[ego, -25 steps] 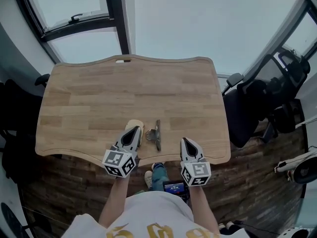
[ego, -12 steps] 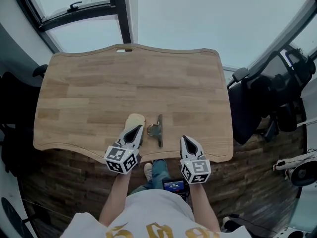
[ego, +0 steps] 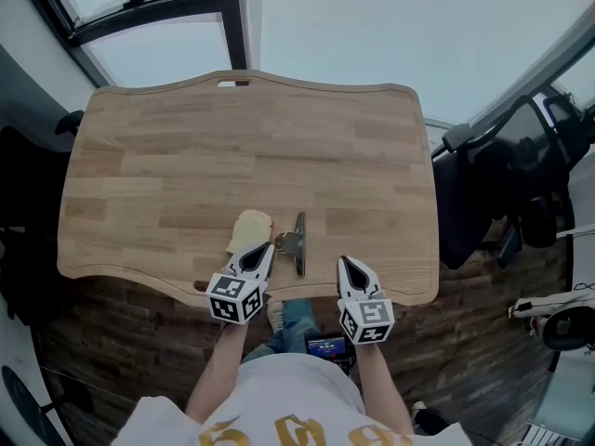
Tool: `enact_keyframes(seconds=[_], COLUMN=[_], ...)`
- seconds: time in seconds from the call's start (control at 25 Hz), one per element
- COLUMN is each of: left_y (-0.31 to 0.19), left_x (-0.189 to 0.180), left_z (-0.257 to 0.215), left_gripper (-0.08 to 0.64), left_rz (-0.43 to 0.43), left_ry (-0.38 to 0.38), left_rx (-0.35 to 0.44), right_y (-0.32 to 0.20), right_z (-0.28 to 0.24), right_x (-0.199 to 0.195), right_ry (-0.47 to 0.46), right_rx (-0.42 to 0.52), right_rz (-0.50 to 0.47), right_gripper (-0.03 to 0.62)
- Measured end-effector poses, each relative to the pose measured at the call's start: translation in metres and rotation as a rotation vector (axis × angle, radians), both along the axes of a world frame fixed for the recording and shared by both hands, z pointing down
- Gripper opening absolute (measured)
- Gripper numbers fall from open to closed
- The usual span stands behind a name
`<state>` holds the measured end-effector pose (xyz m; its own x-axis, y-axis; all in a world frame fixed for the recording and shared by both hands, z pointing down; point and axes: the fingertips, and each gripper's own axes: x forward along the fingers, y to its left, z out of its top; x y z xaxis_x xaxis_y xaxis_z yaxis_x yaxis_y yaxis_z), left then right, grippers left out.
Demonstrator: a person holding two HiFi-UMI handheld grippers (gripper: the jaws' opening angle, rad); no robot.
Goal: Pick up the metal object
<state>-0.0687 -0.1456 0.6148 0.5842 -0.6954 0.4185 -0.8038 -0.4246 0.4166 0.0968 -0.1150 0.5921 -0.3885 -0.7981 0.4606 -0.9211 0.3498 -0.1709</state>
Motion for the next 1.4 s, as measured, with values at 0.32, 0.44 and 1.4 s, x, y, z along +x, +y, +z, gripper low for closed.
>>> enact_keyframes(seconds=[0.32, 0.44, 1.4], left_y=[-0.005, -0.007, -0.02], left_x=[0.006, 0.011, 0.045], left_z=[0.034, 0.043, 0.094], left_gripper=[0.02, 0.02, 0.135], left_rz=[0.011, 0.02, 0.119], left_ry=[0.006, 0.024, 0.09], left_rx=[-0.095, -0.13, -0.397], right_y=[-0.007, -0.004, -0.032], right_z=[0.021, 0.033, 0.067], right_x=[0.01, 0.013, 0.021], right_ry=[0.013, 0.012, 0.0], right_rx=[-0.06, -0.095, -0.18], right_rz=[0.009, 0.017, 0.006], right_gripper=[0.011, 0.011, 0.011])
